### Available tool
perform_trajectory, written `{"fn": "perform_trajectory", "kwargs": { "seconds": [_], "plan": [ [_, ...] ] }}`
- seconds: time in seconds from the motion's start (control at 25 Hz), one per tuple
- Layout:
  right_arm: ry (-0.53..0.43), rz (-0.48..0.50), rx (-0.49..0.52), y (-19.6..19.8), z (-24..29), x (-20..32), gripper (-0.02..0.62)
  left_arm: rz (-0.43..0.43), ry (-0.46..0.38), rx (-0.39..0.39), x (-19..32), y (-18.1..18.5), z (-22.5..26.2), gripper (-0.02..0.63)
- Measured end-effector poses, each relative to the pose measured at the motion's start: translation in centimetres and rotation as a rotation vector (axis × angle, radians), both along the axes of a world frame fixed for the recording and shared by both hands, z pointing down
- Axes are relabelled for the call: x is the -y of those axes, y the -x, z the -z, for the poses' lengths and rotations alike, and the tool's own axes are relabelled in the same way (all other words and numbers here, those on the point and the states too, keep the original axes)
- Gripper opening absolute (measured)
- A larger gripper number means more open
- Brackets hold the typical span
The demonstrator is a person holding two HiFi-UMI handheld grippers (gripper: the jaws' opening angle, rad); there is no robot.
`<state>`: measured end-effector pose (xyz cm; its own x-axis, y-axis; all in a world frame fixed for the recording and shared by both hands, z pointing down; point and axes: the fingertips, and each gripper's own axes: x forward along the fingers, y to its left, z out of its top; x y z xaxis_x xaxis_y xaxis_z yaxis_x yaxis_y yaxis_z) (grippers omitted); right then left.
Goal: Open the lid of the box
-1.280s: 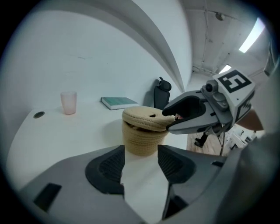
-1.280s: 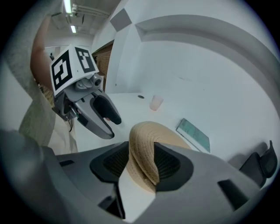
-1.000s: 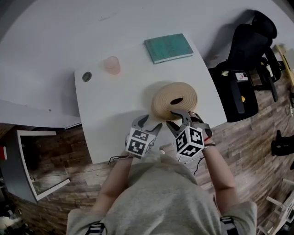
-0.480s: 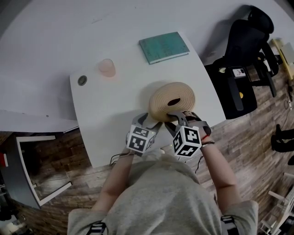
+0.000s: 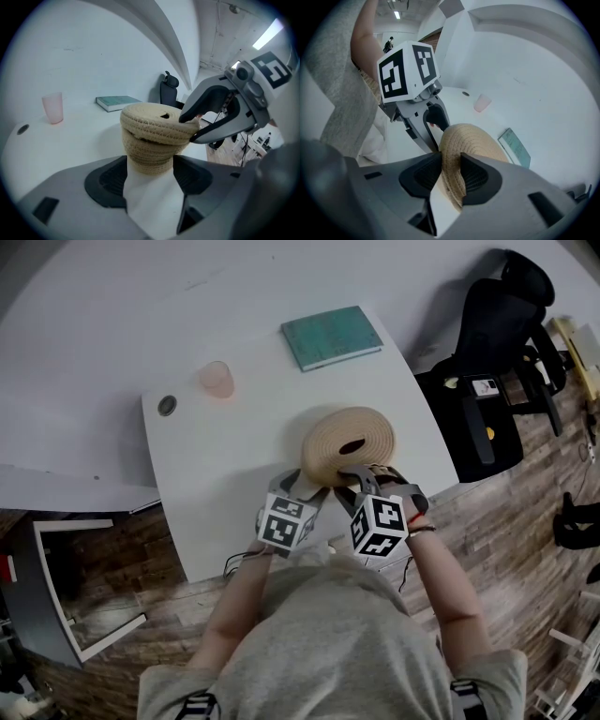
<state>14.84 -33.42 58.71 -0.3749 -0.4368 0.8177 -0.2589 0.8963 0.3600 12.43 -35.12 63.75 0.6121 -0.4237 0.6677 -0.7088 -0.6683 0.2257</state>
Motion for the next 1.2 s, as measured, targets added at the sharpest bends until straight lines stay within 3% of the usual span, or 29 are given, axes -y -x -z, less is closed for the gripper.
{"fn": "perform_trajectory", "kwargs": {
  "seconds": [0.56,0.8,1.2],
  "plan": [
    [-0.093,0.004,0.006,-0.1,1.5,-0.2,0.097,0.059,-0.044,-0.005,-2.0,0.8,2.0,0.279],
    [-0.154,-0.044,0.071,-0.4,3.6,0.3,0.086,0.088,-0.073,-0.019,-3.3,1.3,3.4,0.259],
    [-0.260,-0.204,0.241,-2.7,7.6,0.7,0.075,0.142,-0.129,-0.047,-5.9,1.7,6.0,0.258]
  ]
}}
